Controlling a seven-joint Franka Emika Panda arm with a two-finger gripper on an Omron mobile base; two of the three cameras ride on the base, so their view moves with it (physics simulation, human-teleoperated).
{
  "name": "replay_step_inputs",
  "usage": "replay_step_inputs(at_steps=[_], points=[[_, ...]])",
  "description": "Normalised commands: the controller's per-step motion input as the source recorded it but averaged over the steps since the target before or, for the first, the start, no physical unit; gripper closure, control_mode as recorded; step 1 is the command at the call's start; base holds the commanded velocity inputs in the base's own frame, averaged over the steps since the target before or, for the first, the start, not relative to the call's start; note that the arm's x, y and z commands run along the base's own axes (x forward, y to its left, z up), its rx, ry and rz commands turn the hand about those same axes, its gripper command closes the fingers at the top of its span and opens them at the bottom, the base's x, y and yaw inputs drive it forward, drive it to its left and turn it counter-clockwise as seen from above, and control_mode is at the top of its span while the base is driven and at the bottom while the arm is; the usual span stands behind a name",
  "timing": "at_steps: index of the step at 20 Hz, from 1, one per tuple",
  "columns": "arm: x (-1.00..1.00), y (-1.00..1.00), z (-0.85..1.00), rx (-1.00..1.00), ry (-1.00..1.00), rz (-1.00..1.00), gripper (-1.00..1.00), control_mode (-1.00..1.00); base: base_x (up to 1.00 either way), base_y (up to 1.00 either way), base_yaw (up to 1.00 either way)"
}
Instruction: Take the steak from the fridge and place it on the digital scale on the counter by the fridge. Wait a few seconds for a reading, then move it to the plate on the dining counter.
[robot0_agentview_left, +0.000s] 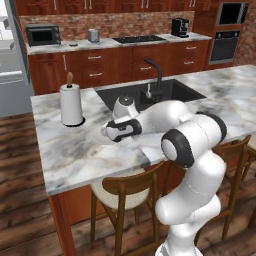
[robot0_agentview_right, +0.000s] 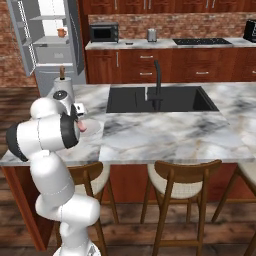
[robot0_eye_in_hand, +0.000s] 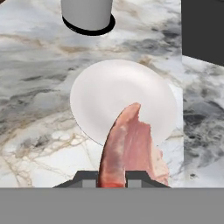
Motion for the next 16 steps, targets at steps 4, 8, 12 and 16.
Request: replay_step_inputs(at_steps=[4,8,12,16], points=[[0.36,0.0,-0.13,0.0,0.0,0.0,1.0,-1.0,0.0,0.0,0.0],[0.25,0.01,-0.19,0.0,0.0,0.0,1.0,-1.0,0.0,0.0,0.0],[0.26,0.05,-0.29,-0.01,0.01,0.0,1.0,-1.0,0.0,0.0,0.0],[0.36,0.09,-0.26,0.0,0.0,0.0,1.0,-1.0,0.0,0.0,0.0]])
